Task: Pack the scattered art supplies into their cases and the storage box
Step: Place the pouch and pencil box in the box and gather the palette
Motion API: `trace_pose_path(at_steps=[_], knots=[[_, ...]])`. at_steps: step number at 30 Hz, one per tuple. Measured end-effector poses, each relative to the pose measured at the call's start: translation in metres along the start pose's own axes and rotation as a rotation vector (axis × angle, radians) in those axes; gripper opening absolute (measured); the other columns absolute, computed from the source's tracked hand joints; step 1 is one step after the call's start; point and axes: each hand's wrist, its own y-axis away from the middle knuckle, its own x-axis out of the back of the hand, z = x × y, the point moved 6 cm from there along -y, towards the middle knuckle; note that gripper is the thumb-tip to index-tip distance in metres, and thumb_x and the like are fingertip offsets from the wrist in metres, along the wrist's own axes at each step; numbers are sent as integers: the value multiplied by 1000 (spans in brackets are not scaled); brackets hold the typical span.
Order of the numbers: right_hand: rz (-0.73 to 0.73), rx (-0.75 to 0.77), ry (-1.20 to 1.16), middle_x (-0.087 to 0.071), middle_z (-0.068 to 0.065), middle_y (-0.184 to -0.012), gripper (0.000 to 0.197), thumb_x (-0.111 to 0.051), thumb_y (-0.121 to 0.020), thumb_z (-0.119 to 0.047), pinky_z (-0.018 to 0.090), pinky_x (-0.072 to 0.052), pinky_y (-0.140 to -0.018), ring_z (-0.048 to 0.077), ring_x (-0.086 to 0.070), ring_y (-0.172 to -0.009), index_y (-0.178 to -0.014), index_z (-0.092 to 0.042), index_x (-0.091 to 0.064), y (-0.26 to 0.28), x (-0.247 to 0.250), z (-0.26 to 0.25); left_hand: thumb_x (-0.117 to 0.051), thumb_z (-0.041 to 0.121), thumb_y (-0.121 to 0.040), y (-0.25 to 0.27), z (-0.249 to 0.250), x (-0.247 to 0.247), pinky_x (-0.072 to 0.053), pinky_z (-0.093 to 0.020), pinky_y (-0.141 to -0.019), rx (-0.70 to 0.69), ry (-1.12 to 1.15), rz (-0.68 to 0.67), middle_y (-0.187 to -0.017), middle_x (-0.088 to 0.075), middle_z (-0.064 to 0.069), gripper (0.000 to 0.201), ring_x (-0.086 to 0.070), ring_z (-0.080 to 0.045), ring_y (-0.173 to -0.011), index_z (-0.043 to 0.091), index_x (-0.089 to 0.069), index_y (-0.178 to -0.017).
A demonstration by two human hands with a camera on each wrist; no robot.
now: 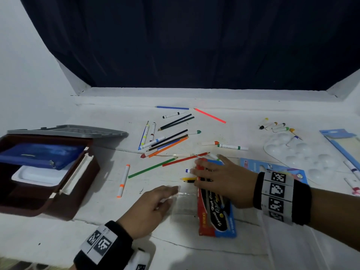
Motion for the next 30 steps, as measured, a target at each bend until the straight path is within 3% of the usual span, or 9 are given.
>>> trace_pose_path(at_steps=[3, 6, 9, 13, 19, 23, 25, 27, 30], knots=[[88, -48, -96, -13, 4, -161, 92, -71, -79, -39, 57, -11, -119, 24, 0, -149, -153, -25, -17, 6, 22, -3, -47, 15, -102, 6, -3, 9, -41, -14, -102, -6, 87, 6, -128, -59, 23, 38, -51, 6, -122, 33, -53, -136], [234, -83, -243, -34, -1, -151, 94, -61, -76, -68, 45, -28, -115, 18, -28, -139, -152, -27, -23, 5, 41, -16, -49, 17, -100, 20, -18, 36, -44, -11, -95, 47, 147, 123, -119, -61, 32, 33, -55, 7, -116, 39, -59, -124], [252, -112, -384, -40, -8, -146, 100, -54, -72, -82, 40, -34, -110, 13, -37, -131, -152, -31, -22, -8, 51, -41, -52, 17, -100, 38, -54, 69, -44, -15, -98, 127, 125, 242, -114, -63, 34, 28, -56, 10, -111, 39, -64, -112], [207, -96, -403, -43, -8, -142, 94, -54, -72, -83, 42, -34, -106, 15, -38, -127, -147, -32, -28, -39, 52, -78, -48, 57, -92, 54, -93, 93, -41, -31, -107, 272, 403, 221, -117, -71, 15, 36, -61, -1, -115, 38, -72, -111], [200, -134, -325, -51, -2, -131, 93, -47, -72, -87, 43, -40, -97, 20, -44, -117, -143, -28, -34, -86, 53, -114, -26, 74, -90, 44, -93, 114, -41, -21, -98, 316, 554, 191, -129, -60, 11, 59, -52, -6, -124, 37, -58, -124], [179, -253, -293, -54, 3, -128, 93, -40, -74, -87, 45, -41, -93, 26, -49, -112, -143, -24, -37, -105, 47, -127, -34, 50, -95, 49, -72, 117, -37, 5, -80, 155, 466, 193, -122, -58, 23, 39, -50, 12, -117, 36, -55, -124], [156, -327, -300, -53, 6, -129, 95, -35, -76, -88, 46, -39, -94, 28, -50, -112, -144, -22, -37, -111, 42, -133, -37, 41, -99, 53, -67, 111, -39, -3, -91, 73, 433, 164, -116, -64, 26, 31, -53, 12, -116, 36, -60, -120], [148, -388, -297, -55, 7, -126, 97, -33, -75, -89, 47, -38, -93, 30, -52, -108, -142, -20, -39, -117, 39, -138, -38, 41, -101, 56, -70, 99, -43, -23, -104, 26, 391, 71, -123, -63, 19, 36, -53, 5, -121, 31, -58, -129], [159, -441, -323, -55, 7, -127, 98, -35, -73, -89, 50, -37, -96, 31, -53, -110, -142, -19, -38, -119, 38, -144, -32, 67, -94, 57, -91, 80, -35, -36, -115, 65, 220, -66, -137, -52, 17, 58, -43, 2, -131, 36, -45, -141]])
